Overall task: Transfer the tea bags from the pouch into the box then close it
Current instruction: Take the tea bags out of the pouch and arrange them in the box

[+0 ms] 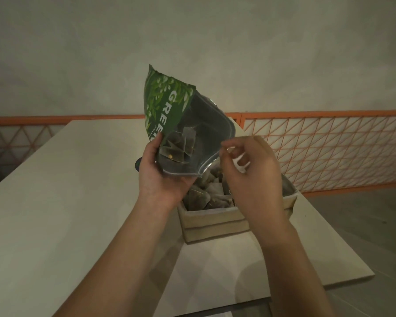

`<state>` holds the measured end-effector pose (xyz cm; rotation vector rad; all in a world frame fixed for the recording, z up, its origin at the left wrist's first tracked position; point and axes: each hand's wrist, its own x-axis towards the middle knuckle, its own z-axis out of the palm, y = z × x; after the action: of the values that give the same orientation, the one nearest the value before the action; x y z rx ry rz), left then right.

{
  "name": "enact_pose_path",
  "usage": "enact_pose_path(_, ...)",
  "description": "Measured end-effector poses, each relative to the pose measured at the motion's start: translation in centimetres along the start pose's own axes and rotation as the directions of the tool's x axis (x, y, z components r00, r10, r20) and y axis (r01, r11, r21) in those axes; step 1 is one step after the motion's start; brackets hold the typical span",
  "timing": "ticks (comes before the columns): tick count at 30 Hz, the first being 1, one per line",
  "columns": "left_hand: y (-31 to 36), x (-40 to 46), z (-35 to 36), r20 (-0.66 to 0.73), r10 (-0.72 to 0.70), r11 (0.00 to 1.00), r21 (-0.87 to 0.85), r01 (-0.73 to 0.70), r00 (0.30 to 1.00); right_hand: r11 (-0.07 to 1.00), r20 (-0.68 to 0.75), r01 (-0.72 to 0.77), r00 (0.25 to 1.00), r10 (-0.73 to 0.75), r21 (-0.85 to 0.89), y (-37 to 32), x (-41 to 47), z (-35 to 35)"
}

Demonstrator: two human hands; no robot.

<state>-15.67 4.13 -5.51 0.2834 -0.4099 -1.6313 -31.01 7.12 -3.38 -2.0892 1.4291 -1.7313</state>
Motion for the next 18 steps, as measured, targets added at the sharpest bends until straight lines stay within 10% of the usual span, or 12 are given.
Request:
enact_pose_path(5, -0.3, -0.3, 0.1, -0.042, -0.011, 0.999, 0.048, 0.013, 0.999, 0.975, 0.161, 0.188, 0.973, -0.168, -0.118, -1.5, 1.8, 2.5)
enact_pose_path(11, -0.7, -0.7, 0.1, -0.051, -0.015, 0.999, 0.043, 0.017, 0.999, 0.878, 0.419, 0.201, 0.908, -0.002, -0.433, -2.1, 2.5, 4.7)
enact_pose_path(18, -0.6, -0.5, 0.1, -0.08, -0.026, 0.999, 0.02, 0.027, 0.996, 0.94, 0.387, 0.154, 0.922, -0.026, -0.306, -0.7, 2.4, 4.3)
